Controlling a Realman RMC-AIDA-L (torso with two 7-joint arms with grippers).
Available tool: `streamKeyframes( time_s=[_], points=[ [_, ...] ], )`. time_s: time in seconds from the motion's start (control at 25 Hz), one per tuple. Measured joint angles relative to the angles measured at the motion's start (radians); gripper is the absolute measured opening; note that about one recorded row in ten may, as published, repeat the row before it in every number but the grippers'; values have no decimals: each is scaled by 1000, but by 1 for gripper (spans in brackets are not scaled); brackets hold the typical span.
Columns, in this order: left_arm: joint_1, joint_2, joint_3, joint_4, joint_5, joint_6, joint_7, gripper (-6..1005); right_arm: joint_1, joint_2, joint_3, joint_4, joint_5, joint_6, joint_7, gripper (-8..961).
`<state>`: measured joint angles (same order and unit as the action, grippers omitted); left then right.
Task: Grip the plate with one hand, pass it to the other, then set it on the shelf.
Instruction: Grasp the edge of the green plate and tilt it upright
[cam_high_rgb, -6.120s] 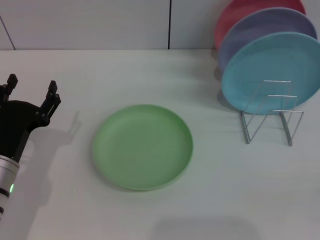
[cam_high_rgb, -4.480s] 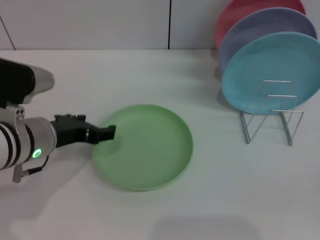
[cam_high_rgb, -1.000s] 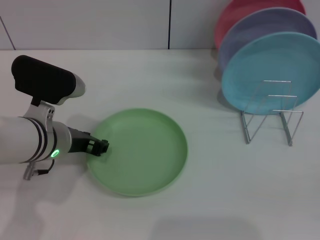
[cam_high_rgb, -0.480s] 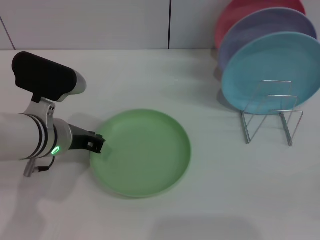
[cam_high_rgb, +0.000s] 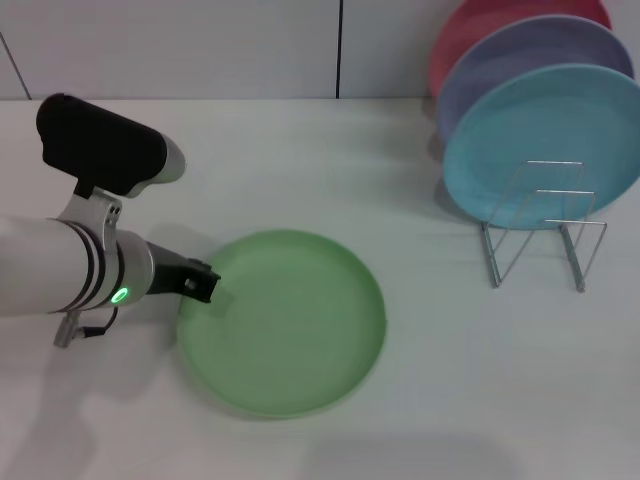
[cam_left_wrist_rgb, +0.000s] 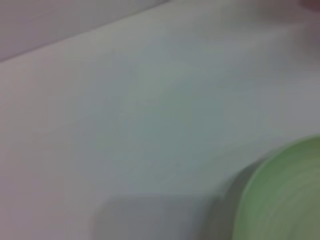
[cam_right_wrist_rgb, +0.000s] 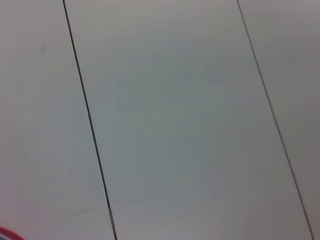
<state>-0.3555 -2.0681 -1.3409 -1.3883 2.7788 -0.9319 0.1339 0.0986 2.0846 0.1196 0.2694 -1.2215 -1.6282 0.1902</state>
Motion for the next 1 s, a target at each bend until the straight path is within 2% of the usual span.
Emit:
streamKeyframes(
  time_s=[0.16, 0.36, 0.48, 0.6, 0.72, 0.84, 0.92, 0.96, 1.0],
  points=[
    [20, 2, 0, -69, 0, 0, 2, 48, -3, 0, -20, 2, -3, -62, 0, 757],
    [25, 4, -7, -131, 4, -3, 11, 37, 28, -10, -118, -1, -10, -267, 7, 755],
    [27, 5, -9, -153, 7, -1, 19, 30, 90, -48, -156, -2, -45, -367, 74, 754],
    [35, 5, -14, -185, 8, 2, 36, 28, 193, -111, -180, -5, -132, -399, 153, 752],
    [37, 5, -25, -216, 8, 1, 49, 28, 327, -174, -183, -12, -205, -356, 184, 751],
    [36, 5, -35, -243, 9, -3, 59, 28, 456, -227, -184, -57, -233, -274, 330, 750],
    [37, 5, -37, -264, 9, -6, 65, 28, 533, -242, -185, -156, -271, -212, 495, 749],
    [40, 5, -43, -283, 9, -8, 65, 28, 600, -213, -201, -346, -337, -130, 724, 749],
    [40, 5, -43, -283, 9, -8, 65, 28, 600, -213, -201, -346, -337, -130, 724, 748]
  ],
)
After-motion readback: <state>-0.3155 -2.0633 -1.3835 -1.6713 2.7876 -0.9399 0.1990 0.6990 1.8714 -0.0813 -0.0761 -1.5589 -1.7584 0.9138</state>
